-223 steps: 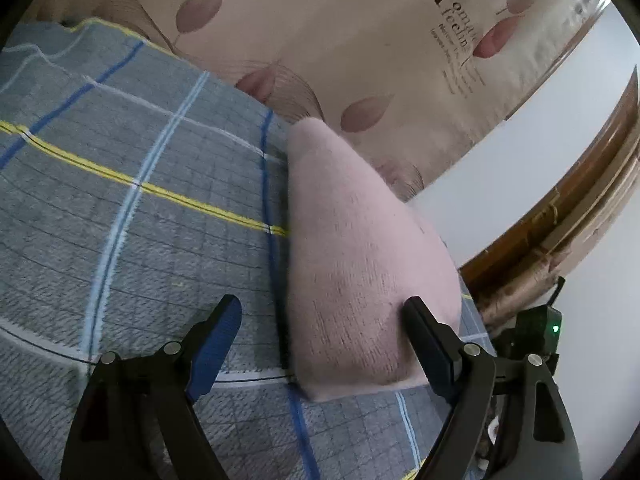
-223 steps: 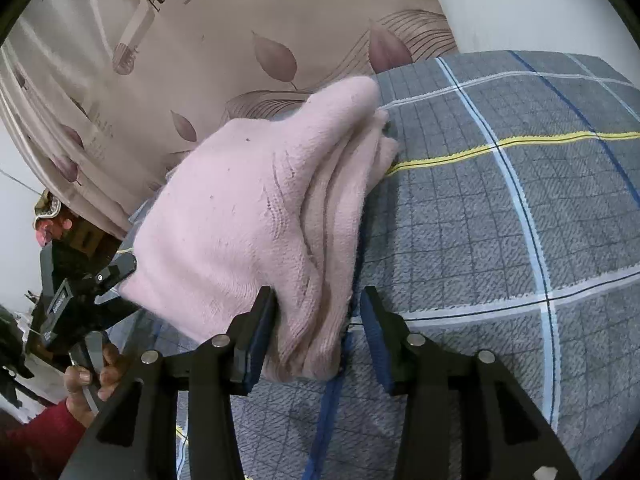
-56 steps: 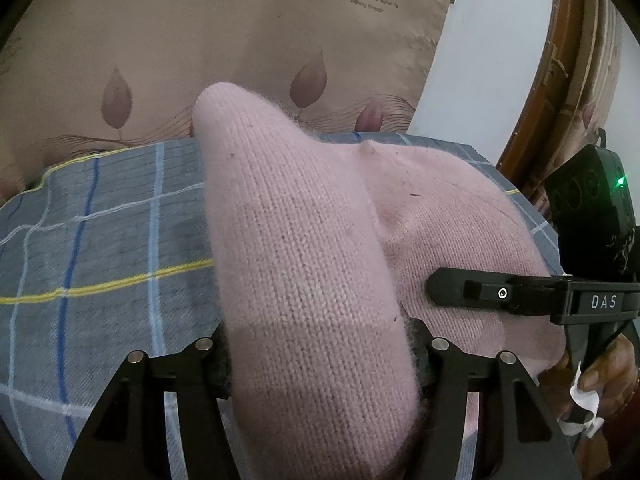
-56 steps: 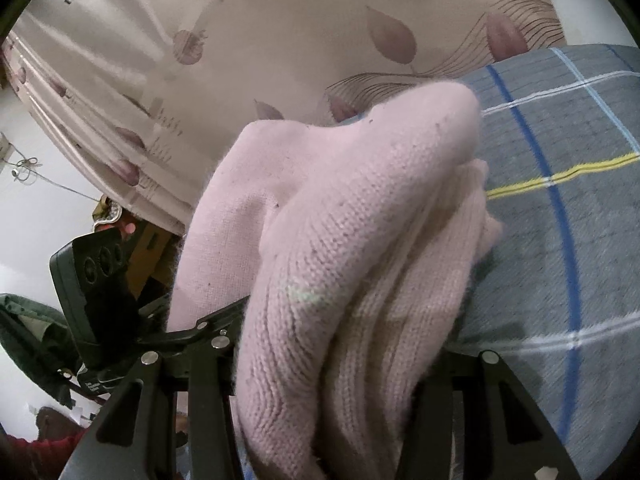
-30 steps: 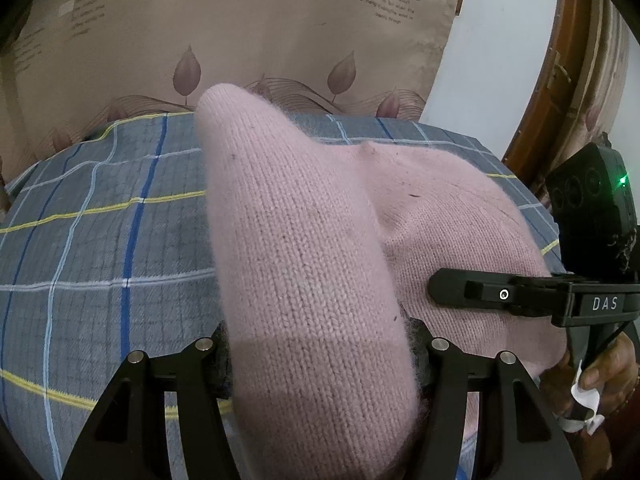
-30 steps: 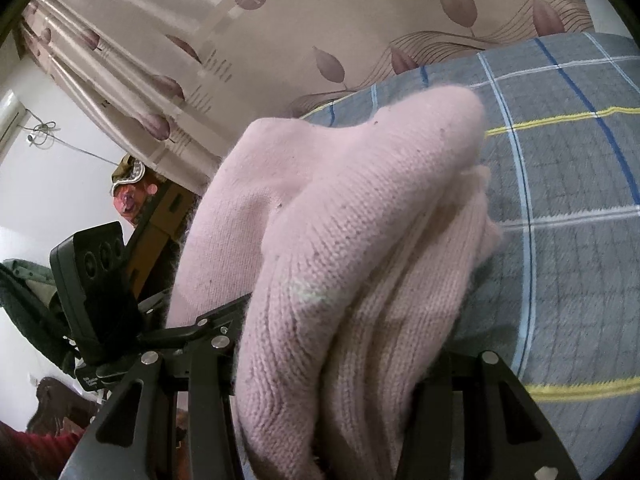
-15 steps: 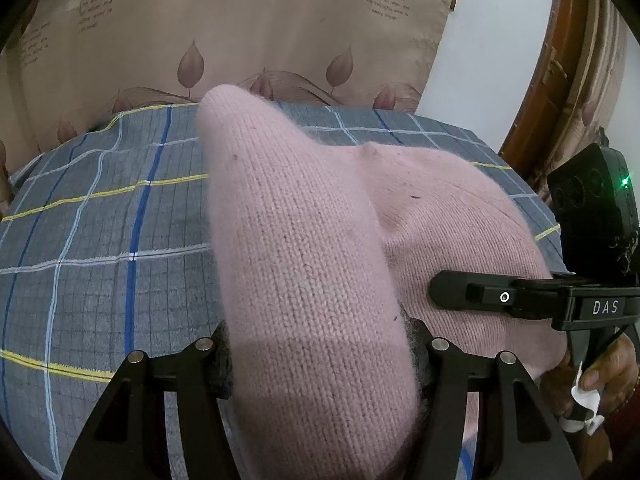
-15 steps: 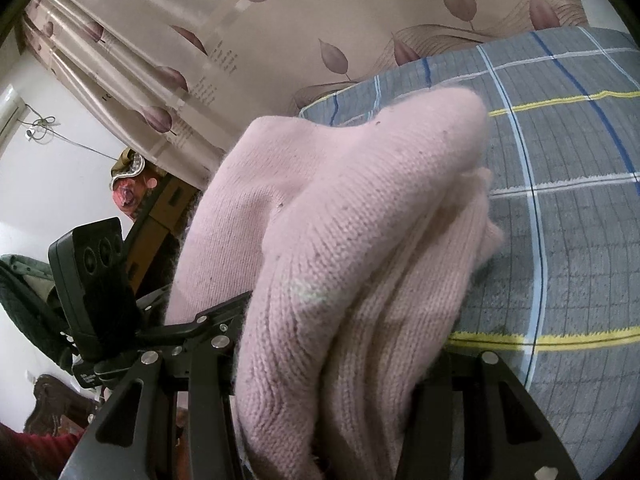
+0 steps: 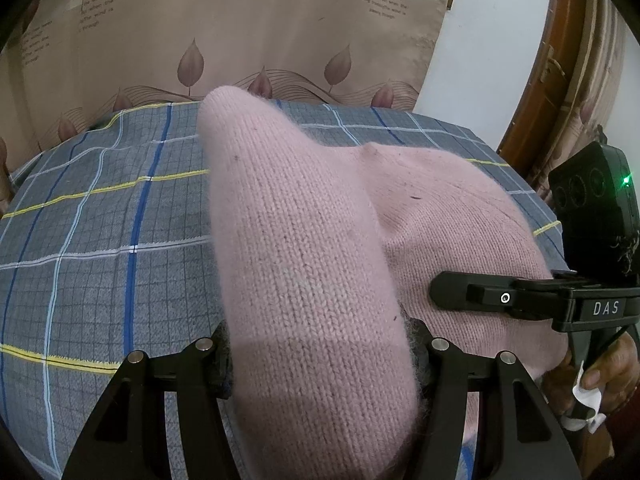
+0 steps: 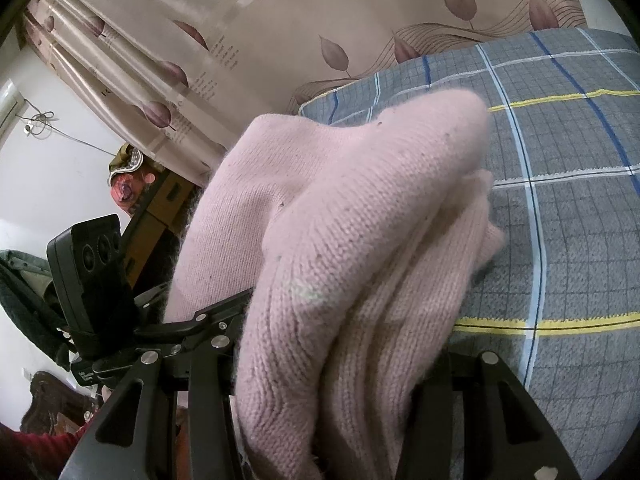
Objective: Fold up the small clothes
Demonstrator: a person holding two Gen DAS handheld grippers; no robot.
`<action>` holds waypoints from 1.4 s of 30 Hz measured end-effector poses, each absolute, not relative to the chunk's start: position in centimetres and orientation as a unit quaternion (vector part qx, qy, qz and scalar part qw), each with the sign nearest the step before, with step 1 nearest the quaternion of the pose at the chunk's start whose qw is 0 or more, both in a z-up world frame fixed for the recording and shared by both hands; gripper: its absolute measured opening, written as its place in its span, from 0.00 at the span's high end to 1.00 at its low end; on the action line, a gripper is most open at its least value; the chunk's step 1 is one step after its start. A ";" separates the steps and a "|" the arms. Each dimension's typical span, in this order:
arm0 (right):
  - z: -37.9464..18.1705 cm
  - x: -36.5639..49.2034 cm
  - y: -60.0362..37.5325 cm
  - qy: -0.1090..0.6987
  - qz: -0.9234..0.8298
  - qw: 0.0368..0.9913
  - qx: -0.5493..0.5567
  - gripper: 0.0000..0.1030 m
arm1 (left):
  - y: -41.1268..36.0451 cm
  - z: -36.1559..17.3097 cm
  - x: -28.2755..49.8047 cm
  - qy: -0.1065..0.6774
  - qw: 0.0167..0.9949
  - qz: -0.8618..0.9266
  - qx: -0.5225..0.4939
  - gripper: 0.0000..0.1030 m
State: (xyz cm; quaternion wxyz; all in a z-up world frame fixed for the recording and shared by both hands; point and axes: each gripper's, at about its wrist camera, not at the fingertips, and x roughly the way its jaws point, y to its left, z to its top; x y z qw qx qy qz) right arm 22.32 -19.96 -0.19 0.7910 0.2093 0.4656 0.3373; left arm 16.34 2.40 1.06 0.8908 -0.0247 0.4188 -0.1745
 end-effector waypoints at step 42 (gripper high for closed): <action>-1.8 22.4 -20.7 0.472 0.349 0.781 0.215 0.58 | 2.8 -0.1 15.1 0.420 0.889 -0.179 -0.029 0.41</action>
